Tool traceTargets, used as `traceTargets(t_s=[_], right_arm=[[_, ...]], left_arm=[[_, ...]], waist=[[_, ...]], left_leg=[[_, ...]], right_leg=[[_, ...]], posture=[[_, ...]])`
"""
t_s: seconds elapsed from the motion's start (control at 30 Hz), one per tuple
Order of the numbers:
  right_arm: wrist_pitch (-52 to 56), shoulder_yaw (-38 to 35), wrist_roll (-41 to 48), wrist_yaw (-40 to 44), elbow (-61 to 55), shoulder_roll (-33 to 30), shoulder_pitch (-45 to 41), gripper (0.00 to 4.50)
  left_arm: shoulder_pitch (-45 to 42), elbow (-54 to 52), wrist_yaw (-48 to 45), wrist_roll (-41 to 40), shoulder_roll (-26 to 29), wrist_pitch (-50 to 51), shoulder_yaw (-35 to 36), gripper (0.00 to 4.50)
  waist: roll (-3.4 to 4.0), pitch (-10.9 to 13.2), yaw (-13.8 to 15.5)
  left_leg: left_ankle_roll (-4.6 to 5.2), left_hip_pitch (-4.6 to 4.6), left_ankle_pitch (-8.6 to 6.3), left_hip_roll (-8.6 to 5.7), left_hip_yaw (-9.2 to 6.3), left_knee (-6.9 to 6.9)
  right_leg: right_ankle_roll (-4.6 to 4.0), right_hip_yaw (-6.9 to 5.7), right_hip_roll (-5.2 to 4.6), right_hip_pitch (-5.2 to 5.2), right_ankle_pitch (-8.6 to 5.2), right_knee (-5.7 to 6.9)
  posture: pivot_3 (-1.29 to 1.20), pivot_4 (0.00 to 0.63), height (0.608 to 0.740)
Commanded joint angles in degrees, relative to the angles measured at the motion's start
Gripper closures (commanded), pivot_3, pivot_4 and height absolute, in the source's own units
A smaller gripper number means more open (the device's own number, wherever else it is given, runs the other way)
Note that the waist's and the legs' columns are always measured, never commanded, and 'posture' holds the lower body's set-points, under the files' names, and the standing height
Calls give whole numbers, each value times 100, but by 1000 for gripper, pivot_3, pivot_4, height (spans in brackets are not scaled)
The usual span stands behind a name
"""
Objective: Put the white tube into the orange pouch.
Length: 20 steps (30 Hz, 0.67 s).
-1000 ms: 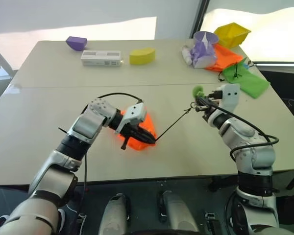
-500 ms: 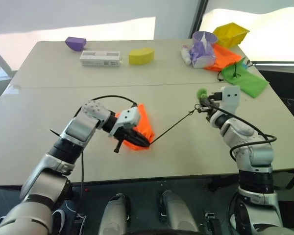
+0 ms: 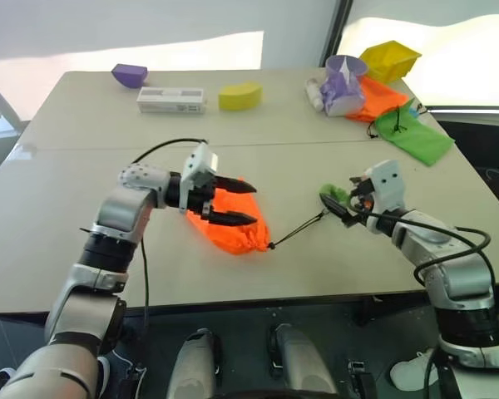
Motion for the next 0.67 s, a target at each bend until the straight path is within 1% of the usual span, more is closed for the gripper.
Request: traceTargets(t_s=[0.03, 0.07, 0.13, 0.2, 0.3, 0.33, 0.4, 0.47, 0.53, 0.6, 0.67], right_arm=[[-474, -196, 181, 472, -452, -160, 17, 25], [-523, -236, 309, 660, -540, -181, 101, 25], [-734, -244, 412, 1040, -735, -289, 343, 25], [-817, -312, 642, 1408, -927, -379, 661, 25], [-1002, -506, 714, 1655, -934, -480, 1022, 25], [-1070, -558, 648, 1689, -847, -531, 1090, 25], [-1059, -642, 650, 1772, -695, -623, 1175, 25], [-1144, -644, 599, 1816, -628, -676, 1200, 25], [-1229, -661, 568, 1846, -551, -699, 1200, 25], [-1157, -683, 664, 1865, -503, -680, 1120, 25], [-1214, -636, 613, 1896, -430, -682, 1074, 25]], left_arm=[[193, -173, 721, -99, 30, -196, 577, 716], [338, -215, 933, -97, 108, -119, 720, 716], [655, -309, 1423, 73, 195, -302, 948, 716], [987, -430, 2249, 335, 123, -631, 1241, 716], [1814, -869, 2868, 407, 317, -442, 1664, 716], [2092, -1035, 2857, 320, 403, -339, 1760, 716], [2521, -1355, 2683, -105, 550, 134, 1905, 716], [2796, -1522, 2647, -375, 563, 204, 2081, 716], [2914, -1604, 2746, -418, 543, 148, 2128, 716], [3211, -1532, 2928, -212, 570, -62, 2191, 716], [3462, -1443, 2834, -212, 633, -270, 2260, 716]], waist=[[0, 0, 14], [0, 0, 19], [0, 0, 22], [0, 0, 29], [-1, 0, 28], [-1, 0, 11], [-2, 1, 17], [-2, 1, 37], [-3, 1, 63], [-2, 1, 55], [0, 0, 38]], left_leg=[[0, -1, 0, 1, -2, 0], [0, -1, 0, 1, -4, 0], [0, 0, 0, 1, -7, 0], [0, 2, 0, 4, -9, 0], [-1, 2, 0, 7, -7, 0], [-1, 4, 0, 10, -2, 0], [-2, 6, -1, 11, 7, 0], [-4, 6, -2, 11, 8, 3], [-6, 8, -3, 11, 5, 3], [-14, 8, -8, 11, 1, 2], [-19, 10, -11, 12, 3, 2]], right_leg=[[0, -1, 2, 0, 0, 1], [0, -2, 3, 0, 0, 2], [1, -3, 3, 2, 0, 3], [2, -5, 3, 6, -1, 2], [2, -5, -4, 10, -1, -2], [2, -4, -10, 10, -1, -2], [1, -4, -19, 9, 0, -3], [-6, -5, -23, 8, 3, -4], [-7, -12, -32, 10, 4, -6], [-5, -17, -34, 12, 2, -13], [-8, -17, -36, 13, 4, -16]], posture=[[0, 150, 740], [0, 150, 740], [0, 150, 740], [0, 150, 740], [0, 150, 740], [0, 150, 740], [0, 150, 740], [0, 150, 740], [0, 150, 740], [0, 150, 740], [0, 150, 740]])
